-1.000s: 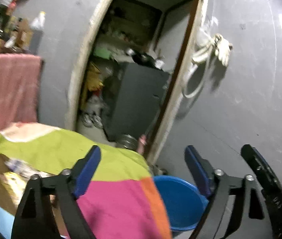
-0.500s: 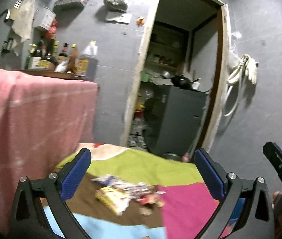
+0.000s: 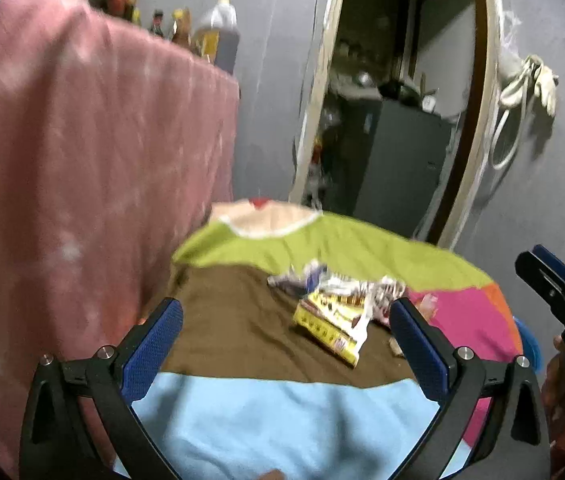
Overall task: Collect trash
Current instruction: 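Return both tools over the remaining trash on the blanket, then grasp the yellow box with the left tool while the right tool grasps the white string bundle, then carry the yellow box and string bundle over the blue bucket, then open both tools to drop the box and string into the bucket, then move both tools back over the trash on the blanket, then grasp the blue-white wrapper with the left tool while the right tool grasps the red paper wrapper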
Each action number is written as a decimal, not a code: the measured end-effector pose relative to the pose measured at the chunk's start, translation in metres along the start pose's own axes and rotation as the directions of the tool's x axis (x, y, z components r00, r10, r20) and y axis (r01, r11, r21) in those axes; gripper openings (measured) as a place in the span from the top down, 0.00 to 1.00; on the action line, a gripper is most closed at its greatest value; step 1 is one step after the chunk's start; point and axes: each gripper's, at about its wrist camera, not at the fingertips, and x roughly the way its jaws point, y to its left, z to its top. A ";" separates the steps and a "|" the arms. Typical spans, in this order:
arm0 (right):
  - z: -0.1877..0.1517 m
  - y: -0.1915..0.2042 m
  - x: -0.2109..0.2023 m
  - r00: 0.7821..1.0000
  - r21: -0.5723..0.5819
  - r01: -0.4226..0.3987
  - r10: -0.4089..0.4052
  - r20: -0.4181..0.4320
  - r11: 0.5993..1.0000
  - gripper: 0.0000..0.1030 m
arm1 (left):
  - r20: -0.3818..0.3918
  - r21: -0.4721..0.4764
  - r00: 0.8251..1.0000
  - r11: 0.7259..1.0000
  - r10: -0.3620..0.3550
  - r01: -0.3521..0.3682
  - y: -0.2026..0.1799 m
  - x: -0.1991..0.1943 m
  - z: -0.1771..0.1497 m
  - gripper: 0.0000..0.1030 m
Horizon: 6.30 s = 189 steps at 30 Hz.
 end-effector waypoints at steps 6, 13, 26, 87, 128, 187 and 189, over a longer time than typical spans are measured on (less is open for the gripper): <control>-0.009 -0.005 0.036 0.994 -0.013 -0.047 0.046 -0.101 0.999 0.03 | -0.095 -0.063 0.995 0.998 -0.021 0.015 0.007 0.035 0.000 0.03; -0.010 -0.004 0.082 0.971 -0.025 -0.129 0.121 -0.207 0.991 0.25 | -0.221 -0.119 0.970 0.990 -0.101 0.076 0.011 0.069 -0.001 0.32; -0.025 0.019 0.139 0.871 -0.028 -0.285 0.247 -0.424 0.958 0.54 | -0.287 -0.204 0.939 0.970 -0.188 0.132 0.009 0.085 0.006 0.66; -0.042 -0.207 -0.129 0.848 0.103 0.504 -0.514 0.130 0.858 0.94 | 0.071 0.138 0.930 0.927 -0.360 0.348 -0.349 0.069 -0.001 0.77; 0.028 -0.140 -0.109 0.921 0.161 0.309 -0.337 0.197 0.938 0.21 | 0.137 0.020 0.946 0.955 -0.295 0.295 -0.193 0.022 0.073 0.11; -0.053 0.015 0.105 0.890 0.095 -0.074 0.108 -0.444 0.993 0.62 | -0.337 -0.055 0.919 0.979 -0.202 0.195 0.003 0.153 0.030 0.64; -0.054 0.014 0.104 0.888 0.104 -0.078 0.117 -0.445 0.991 0.65 | -0.348 -0.049 0.915 0.979 -0.204 0.200 0.002 0.156 0.030 0.69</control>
